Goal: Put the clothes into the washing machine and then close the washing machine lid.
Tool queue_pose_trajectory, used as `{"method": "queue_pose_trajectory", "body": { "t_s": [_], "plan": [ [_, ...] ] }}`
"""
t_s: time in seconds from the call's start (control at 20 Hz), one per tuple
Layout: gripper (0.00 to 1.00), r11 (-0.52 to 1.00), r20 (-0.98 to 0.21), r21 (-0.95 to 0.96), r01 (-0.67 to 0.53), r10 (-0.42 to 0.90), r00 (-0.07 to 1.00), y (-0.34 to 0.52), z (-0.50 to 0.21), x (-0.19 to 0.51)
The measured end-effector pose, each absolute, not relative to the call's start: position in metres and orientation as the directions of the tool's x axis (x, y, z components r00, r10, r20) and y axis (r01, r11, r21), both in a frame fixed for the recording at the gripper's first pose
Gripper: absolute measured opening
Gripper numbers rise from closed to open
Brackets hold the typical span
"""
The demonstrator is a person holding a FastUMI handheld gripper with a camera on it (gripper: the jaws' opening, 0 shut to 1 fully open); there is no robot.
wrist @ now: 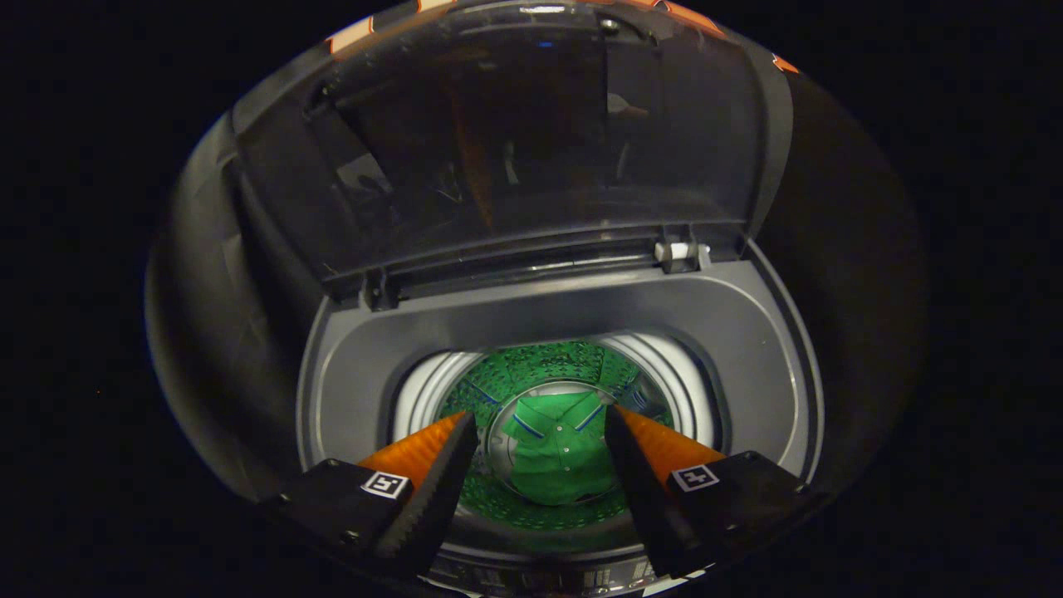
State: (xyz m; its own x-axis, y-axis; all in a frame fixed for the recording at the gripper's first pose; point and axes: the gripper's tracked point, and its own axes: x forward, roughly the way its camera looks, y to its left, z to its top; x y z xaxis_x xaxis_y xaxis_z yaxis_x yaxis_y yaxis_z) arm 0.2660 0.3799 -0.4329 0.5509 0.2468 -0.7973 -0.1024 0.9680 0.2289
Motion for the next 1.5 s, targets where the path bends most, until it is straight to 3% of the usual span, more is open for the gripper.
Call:
{"method": "queue_pose_trajectory", "body": {
  "t_s": [0.3,0.7,1.15,1.5],
  "plan": [
    [0.99,0.968,-0.698,0.213,-0.136,0.248,0.672,0.364,-0.325,0.274],
    [0.98,0.963,-0.452,0.170,-0.211,0.267,0.851,0.371,-0.170,0.379],
    [0.98,0.979,-0.488,0.130,-0.155,0.199,0.850,0.383,-0.192,0.465],
    [1.00,0.984,-0.405,0.107,-0.141,0.172,0.898,0.374,-0.190,0.419]
  ]
}}
